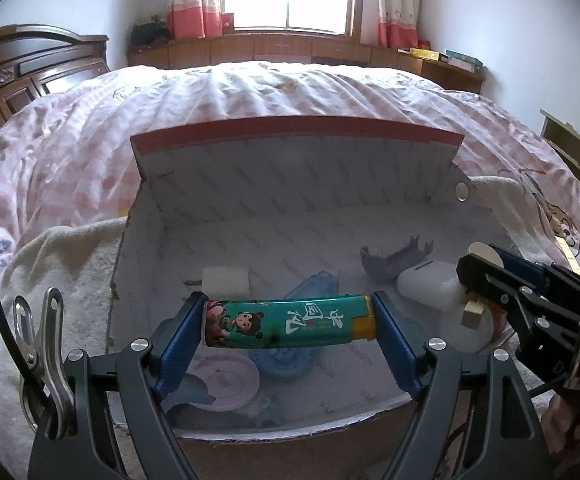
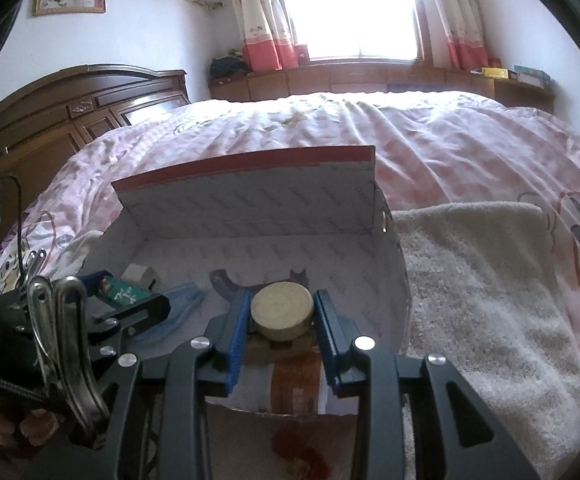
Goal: Organize rigid objects
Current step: 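Open both tools to drop the lighter and wooden disc into the box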
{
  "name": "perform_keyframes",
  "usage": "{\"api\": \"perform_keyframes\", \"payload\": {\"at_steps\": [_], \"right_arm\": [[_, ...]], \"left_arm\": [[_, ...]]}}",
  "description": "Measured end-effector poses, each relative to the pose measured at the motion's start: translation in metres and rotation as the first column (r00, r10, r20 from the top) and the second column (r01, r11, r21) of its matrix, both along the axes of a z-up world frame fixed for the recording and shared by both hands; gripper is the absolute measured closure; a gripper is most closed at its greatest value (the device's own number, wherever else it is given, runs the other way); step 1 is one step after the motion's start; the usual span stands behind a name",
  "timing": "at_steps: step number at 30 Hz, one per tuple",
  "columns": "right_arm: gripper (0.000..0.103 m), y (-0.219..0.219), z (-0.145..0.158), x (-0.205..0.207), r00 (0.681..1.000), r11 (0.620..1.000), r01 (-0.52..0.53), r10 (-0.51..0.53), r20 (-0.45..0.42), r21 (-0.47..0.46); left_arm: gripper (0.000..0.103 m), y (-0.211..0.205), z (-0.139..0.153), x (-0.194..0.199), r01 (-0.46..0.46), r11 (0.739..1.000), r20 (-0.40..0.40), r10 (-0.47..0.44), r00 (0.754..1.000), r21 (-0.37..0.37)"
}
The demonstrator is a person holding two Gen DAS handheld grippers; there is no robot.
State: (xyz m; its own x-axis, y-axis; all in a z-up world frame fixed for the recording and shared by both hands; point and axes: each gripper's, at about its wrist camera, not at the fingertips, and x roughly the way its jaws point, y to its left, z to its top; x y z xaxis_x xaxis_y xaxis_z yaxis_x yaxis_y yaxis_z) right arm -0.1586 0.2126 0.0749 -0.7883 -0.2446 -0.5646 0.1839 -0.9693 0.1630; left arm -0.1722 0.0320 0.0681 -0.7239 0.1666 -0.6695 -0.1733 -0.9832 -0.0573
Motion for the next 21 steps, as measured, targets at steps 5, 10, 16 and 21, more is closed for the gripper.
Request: {"api": "perform_keyframes", "payload": {"at_steps": [5, 10, 16, 21], "right_arm": [[0.044, 0.003, -0.001, 0.000, 1.000, 1.000, 0.021, -0.022, -0.008, -0.016], [0.036, 0.005, 0.003, 0.002, 0.999, 0.999, 0.033, -0.033, -0.025, -0.020], [0.035, 0.008, 0.005, 0.006, 0.999, 0.999, 0.037, -0.038, -0.025, -0.040], [0.035, 0.008, 0.007, 0.012, 0.999, 0.998, 0.037, -0.038, -0.030, -0.049]], "left_arm": [[0.020, 0.000, -0.007, -0.005, -0.008, 1.000, 0.036, 0.008, 0.999, 0.002], [0.020, -0.001, -0.006, -0.002, -0.028, 1.000, 0.025, 0.028, 0.999, -0.008], [0.020, -0.003, -0.001, 0.001, -0.028, 1.000, 0.012, 0.028, 1.000, -0.002], [0.020, -0.004, 0.002, 0.005, -0.030, 1.000, 0.007, 0.030, 1.000, 0.004]]}}
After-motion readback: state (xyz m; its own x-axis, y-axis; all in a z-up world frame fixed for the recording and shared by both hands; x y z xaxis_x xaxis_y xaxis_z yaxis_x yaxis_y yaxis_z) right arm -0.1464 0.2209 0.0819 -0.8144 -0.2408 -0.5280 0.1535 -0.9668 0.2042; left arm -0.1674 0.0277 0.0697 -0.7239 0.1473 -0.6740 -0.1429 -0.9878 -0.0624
